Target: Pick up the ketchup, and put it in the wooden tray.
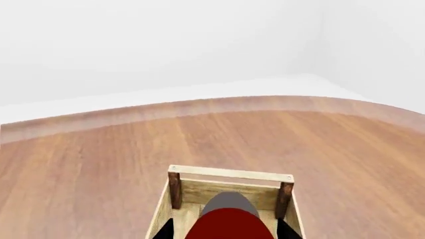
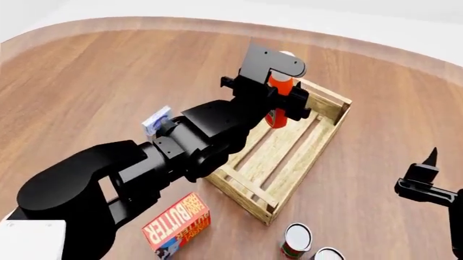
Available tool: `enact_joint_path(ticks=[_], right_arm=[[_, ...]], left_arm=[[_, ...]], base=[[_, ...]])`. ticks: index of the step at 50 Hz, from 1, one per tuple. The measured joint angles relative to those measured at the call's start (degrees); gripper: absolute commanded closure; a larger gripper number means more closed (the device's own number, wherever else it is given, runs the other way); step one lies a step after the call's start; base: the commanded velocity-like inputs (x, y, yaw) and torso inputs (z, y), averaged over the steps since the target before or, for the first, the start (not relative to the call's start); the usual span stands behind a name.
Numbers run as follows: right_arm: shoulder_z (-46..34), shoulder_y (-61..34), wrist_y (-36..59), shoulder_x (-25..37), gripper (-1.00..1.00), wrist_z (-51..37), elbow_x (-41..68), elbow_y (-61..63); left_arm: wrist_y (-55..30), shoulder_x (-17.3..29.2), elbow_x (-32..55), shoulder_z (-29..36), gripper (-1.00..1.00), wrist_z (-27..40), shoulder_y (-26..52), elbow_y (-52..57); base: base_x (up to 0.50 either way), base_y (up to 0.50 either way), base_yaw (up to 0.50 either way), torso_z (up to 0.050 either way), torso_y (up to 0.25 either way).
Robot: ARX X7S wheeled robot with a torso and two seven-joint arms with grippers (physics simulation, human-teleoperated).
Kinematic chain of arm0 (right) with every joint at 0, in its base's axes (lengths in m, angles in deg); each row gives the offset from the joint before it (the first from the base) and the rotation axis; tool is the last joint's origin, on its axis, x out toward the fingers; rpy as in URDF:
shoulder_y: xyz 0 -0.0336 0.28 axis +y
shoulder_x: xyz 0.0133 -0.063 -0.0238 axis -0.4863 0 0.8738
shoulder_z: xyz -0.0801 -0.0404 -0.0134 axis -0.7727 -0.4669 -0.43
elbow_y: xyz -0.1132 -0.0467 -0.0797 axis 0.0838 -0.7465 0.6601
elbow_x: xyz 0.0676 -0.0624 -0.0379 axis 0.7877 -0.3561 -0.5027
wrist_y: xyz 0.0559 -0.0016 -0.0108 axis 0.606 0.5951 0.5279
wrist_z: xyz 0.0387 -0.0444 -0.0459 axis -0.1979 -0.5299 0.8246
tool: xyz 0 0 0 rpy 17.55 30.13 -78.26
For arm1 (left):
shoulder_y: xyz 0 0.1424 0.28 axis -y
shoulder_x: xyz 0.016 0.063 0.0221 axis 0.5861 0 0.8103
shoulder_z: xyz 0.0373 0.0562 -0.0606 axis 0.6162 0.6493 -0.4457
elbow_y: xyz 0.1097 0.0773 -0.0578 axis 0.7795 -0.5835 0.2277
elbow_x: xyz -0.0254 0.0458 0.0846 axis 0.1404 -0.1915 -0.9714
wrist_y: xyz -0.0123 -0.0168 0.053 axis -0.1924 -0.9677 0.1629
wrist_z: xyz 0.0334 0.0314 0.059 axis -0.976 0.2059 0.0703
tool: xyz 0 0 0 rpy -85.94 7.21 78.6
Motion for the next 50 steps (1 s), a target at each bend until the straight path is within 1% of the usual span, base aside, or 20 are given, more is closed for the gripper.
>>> enact_joint_path(ticks=[18, 41, 50], right_arm=[[0.04, -0.08, 0.25, -0.06, -1.00, -0.95, 0.00, 0.05], [0.08, -0.18, 0.71, 0.02, -1.00, -1.78, 0.31, 0.09], [0.08, -0.16, 0.72, 0.06, -1.00, -2.01, 0.44, 0.08]], left_arm=[[0.47, 0.01, 1.34, 0.05, 1.00, 0.76, 0.60, -0.33], [0.46, 0.04, 0.57, 0.00, 1.00, 1.28, 0.27, -0.55], [0.47, 0.06, 0.10, 0.01, 1.00, 1.35, 0.15, -0.64]], base=[[0.00, 0.00, 0.00, 0.000, -0.150], [0.00, 0.00, 0.00, 0.002, -0.208], [0.00, 0.00, 0.00, 0.000, 0.000]])
